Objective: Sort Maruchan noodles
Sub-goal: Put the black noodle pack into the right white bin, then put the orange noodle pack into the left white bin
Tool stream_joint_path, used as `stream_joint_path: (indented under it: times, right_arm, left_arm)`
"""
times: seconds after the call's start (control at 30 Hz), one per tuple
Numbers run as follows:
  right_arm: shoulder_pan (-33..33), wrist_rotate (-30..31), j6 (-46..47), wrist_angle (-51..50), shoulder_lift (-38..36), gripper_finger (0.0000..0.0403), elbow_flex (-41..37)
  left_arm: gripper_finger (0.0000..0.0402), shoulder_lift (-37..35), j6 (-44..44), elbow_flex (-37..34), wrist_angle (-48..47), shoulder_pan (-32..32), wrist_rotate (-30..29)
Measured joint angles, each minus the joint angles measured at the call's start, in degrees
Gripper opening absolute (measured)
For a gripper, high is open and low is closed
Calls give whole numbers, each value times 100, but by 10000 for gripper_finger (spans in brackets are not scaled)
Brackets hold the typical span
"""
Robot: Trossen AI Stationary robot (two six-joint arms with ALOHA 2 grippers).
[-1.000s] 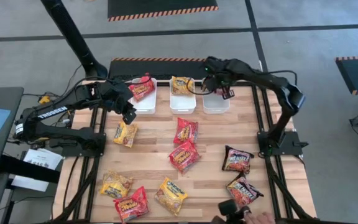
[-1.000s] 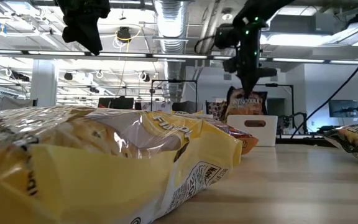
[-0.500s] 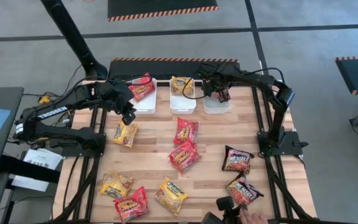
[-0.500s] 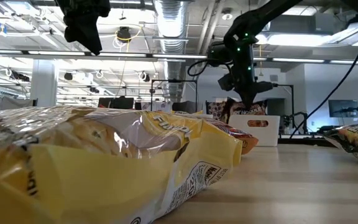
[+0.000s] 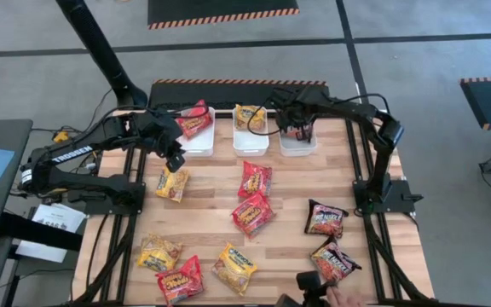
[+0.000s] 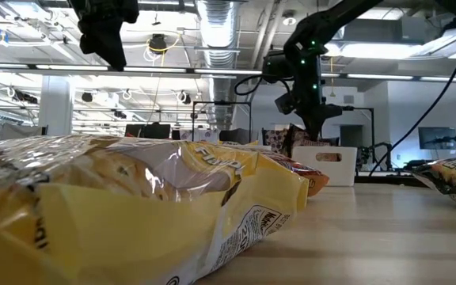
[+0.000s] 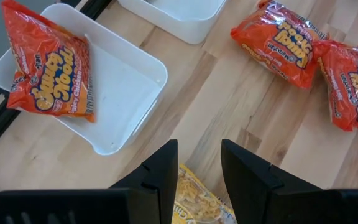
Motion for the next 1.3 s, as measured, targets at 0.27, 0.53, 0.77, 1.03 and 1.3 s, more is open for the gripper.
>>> stream_joint_path:
  times: [0.27, 0.53, 0.77, 1.03, 1.3]
  right_arm:
    - [70, 469, 141, -187, 0, 118, 100]
    - [68, 572, 996, -719, -11, 138, 921]
    - [70, 576, 1890, -1635, -9, 139, 1857]
    - [73, 570, 2850, -2930, -11, 139, 2938]
    - [227, 436, 3081, -2907, -90, 139, 3674]
  left_arm:
    - [107, 0, 41, 0, -61, 0, 2]
    - [131, 122, -44, 4, -243, 0, 111]
    - [188, 386, -174, 2, -452, 118, -67]
    - [205, 702, -506, 2, -115, 207, 956]
    - [201, 795, -789, 2, 892, 51, 1924]
